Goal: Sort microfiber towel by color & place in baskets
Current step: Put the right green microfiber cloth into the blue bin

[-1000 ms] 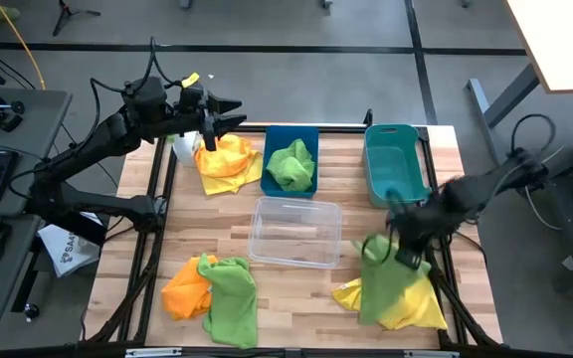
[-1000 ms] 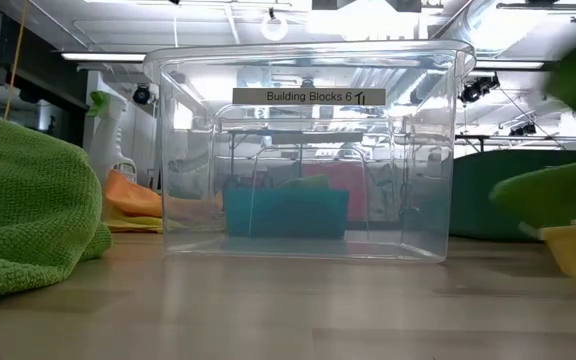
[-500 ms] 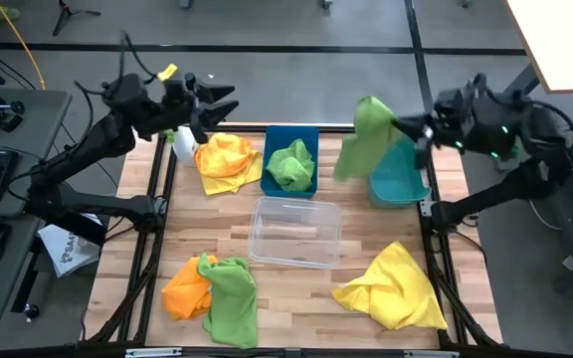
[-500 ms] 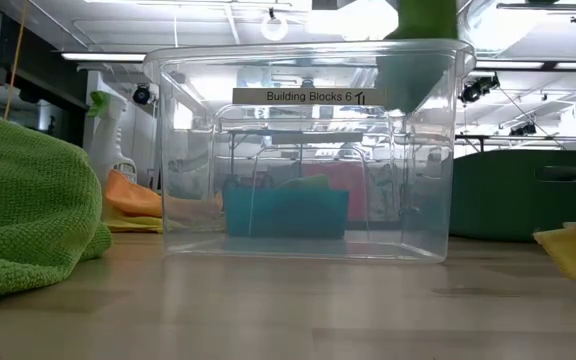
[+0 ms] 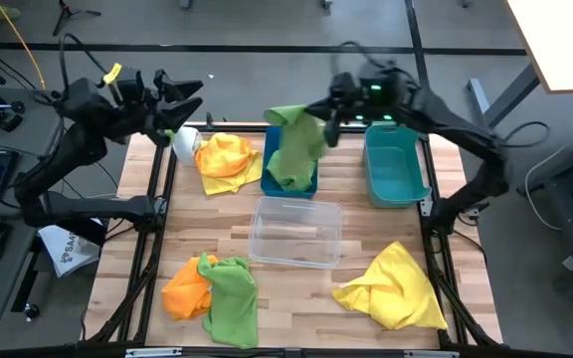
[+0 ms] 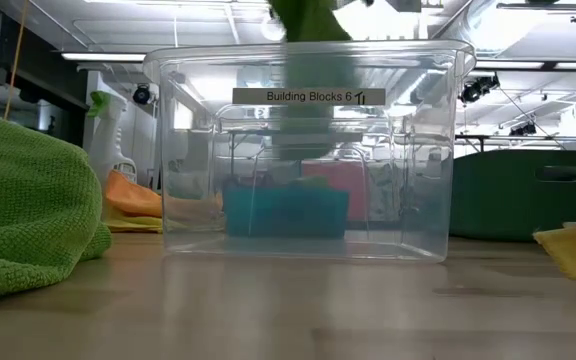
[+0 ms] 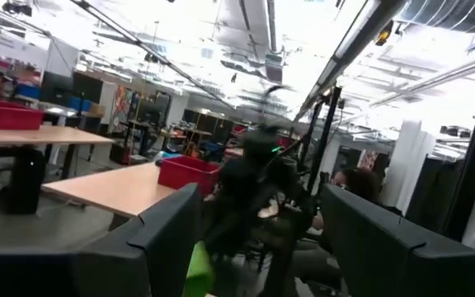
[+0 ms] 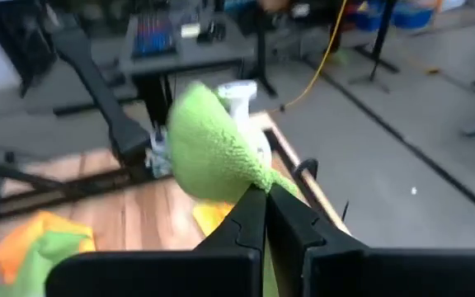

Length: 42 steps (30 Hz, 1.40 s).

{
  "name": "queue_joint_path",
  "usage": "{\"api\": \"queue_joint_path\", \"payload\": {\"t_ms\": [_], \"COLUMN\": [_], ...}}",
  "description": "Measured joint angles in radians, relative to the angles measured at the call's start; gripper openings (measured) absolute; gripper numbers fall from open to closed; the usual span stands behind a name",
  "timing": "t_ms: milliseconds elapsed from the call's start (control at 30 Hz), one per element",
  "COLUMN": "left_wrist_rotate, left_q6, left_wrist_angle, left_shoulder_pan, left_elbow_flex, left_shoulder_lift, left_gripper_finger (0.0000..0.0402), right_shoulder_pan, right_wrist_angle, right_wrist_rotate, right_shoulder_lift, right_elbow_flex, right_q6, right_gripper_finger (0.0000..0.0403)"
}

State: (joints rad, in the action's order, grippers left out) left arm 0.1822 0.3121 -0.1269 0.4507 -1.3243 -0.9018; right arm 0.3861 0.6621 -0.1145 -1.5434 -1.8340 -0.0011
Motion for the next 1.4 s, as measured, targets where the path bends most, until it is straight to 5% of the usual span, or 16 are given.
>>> {"api": "queue_joint_path", "payload": {"t_ms": [267,667,1200,1400], "left_wrist_rotate": [0.0,-0.001,-0.006,-0.005], "left_q6": [0.027,-0.007,-0.009,-0.007], "left_wrist_angle": [-0.079,-0.091,-0.09,-0.117], "left_shoulder_pan": [0.0,0.0,0.001,0.0], "left_elbow_flex": [0.0,0.0,0.001,0.001], "left_shoulder_lift": [0.03,0.029,0.023,0.023], "left_gripper_finger": [0.0239,0.0239,0.0239,0.0239], "right_shoulder_pan": [0.084,0.142,0.09,0.134], "right_wrist_angle": [0.06,0.058,-0.053,-0.166], "right_wrist_rotate": [0.009,0.061,-0.074,-0.207], "right_shoulder_lift": [-0.142,-0.088,-0.271,-0.268], "right_elbow_flex": [0.0,-0.002,0.003,0.212], "right_q6": [-0.08,-0.104,-0.105,0.002], "right_gripper_finger": [0.0,0.0,0.0,0.0]}}
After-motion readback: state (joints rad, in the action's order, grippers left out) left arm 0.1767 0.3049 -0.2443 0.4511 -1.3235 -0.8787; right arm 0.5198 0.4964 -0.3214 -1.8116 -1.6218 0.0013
